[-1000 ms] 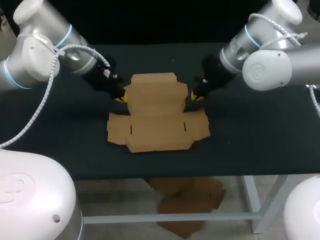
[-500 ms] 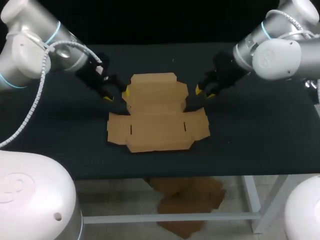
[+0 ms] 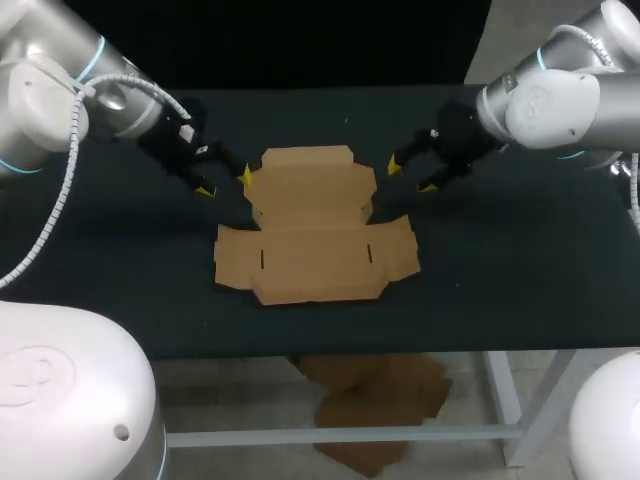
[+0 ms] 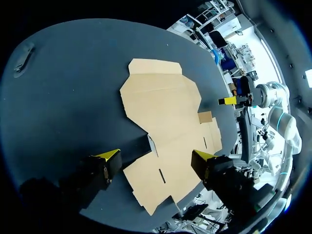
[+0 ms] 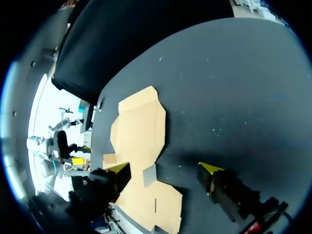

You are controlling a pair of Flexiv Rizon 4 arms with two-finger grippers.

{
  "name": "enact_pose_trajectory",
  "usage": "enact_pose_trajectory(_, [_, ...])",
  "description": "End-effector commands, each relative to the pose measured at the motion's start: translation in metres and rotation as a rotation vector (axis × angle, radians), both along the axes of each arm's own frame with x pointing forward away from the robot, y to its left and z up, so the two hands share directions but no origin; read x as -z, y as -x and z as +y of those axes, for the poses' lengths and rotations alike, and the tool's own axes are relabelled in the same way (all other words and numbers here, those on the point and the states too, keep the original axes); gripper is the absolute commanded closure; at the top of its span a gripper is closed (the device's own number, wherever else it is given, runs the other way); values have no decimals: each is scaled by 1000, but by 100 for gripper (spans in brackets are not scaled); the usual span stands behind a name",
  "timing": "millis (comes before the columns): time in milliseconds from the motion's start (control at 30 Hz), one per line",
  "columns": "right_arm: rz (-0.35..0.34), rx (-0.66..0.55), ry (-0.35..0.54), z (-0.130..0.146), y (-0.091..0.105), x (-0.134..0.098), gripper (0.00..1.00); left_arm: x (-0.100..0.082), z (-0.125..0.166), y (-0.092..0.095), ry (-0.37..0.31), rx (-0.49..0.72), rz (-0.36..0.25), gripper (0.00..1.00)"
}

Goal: Assemble the packaging by folding the flat box into shape, placing the metal phone stand inside, and closing the box properly

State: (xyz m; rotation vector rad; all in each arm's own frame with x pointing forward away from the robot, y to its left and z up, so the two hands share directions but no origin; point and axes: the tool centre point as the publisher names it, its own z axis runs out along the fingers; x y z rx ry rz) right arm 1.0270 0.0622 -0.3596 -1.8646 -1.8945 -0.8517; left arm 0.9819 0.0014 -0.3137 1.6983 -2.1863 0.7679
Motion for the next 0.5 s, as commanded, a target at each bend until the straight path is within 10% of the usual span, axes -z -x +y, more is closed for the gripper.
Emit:
enact_pose_trajectory(33, [-4,0,-45,-2,-4,7,0,-5,5,0,3,-1,-2,0])
enact_pose_trajectory(400, [-10,14,-152,8,-18,16,0,-8,10,0,18,-2,-6,0])
enact_pose_trajectory(500, [-8,13,-160,13,-24,17,31,-8,10,0,18,-4,-8,0])
